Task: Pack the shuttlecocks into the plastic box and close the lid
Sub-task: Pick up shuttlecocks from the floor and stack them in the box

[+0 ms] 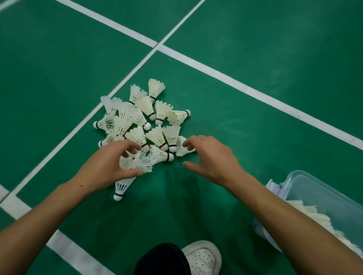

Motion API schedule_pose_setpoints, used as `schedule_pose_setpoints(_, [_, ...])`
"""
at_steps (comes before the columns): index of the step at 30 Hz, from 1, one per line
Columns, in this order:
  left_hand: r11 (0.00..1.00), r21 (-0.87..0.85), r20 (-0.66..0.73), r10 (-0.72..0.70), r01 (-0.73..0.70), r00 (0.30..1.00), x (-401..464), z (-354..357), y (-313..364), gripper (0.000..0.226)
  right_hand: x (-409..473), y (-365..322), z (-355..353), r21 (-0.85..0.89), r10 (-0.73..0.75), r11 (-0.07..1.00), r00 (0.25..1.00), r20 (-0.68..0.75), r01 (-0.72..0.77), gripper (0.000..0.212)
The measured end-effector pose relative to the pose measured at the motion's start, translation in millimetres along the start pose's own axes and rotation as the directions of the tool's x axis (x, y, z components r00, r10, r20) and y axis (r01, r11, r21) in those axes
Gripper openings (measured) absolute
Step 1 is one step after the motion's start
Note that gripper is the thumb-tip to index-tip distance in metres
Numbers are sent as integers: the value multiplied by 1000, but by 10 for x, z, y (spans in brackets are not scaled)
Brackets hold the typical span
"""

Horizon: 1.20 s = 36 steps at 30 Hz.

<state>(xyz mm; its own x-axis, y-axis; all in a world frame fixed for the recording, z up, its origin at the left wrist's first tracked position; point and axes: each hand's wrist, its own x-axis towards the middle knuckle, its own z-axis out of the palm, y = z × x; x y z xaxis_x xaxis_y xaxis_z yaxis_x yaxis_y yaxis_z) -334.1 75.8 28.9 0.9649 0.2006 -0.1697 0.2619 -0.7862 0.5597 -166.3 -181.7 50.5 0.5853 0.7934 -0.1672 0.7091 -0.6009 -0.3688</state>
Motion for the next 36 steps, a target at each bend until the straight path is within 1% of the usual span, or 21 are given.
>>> schedule_pose_setpoints(4, [966,226,6,129,-127,992,35,141,5,70,272,58,135,-69,-120,990,992,32,122,51])
schedule_pose_setpoints(6, [900,373,66,216,-225,974,121,181,-5,73,386,92,195,-76,-176,981,982,62,181,50])
schedule_pose_setpoints(8, [812,493,130,288,-314,949,229,214,-6,81,453,126,245,-86,-215,971,973,77,222,53])
schedule_pose_setpoints(11, [718,598,177,315,-356,932,382,255,60,101,473,171,295,-149,-231,959,970,73,240,56])
schedule_pose_setpoints(13, [700,620,203,291,-353,935,464,281,104,108,463,234,332,-190,-229,953,972,51,234,55])
schedule_pose_setpoints(15, [707,608,242,268,-361,933,525,305,125,102,450,302,340,-230,-219,947,975,48,224,54])
schedule_pose_setpoints(18, [727,569,284,263,-383,922,590,347,134,79,422,358,285,-283,-194,936,978,73,207,51])
schedule_pose_setpoints(19, [743,549,295,256,-383,921,616,359,143,71,413,379,269,-294,-182,935,980,75,196,50])
schedule_pose_setpoints(21, [785,497,297,247,-370,922,667,376,141,63,399,422,251,-314,-162,933,984,74,177,47])
schedule_pose_setpoints(24, [852,393,262,258,-347,930,715,358,106,57,372,493,241,-350,-134,923,986,94,159,36])
schedule_pose_setpoints(27, [913,288,250,221,-290,943,721,329,127,50,332,556,193,-384,-96,913,987,126,138,24])
schedule_pose_setpoints(30, [949,218,208,185,-229,961,718,304,196,38,299,598,135,-399,-71,910,990,120,113,11])
schedule_pose_setpoints(32, [966,165,176,167,-197,970,713,283,256,30,258,621,95,-378,-58,922,995,86,86,6])
schedule_pose_setpoints(36, [990,41,106,127,-131,986,701,266,374,24,97,652,-16,-267,-42,963,999,30,49,6])
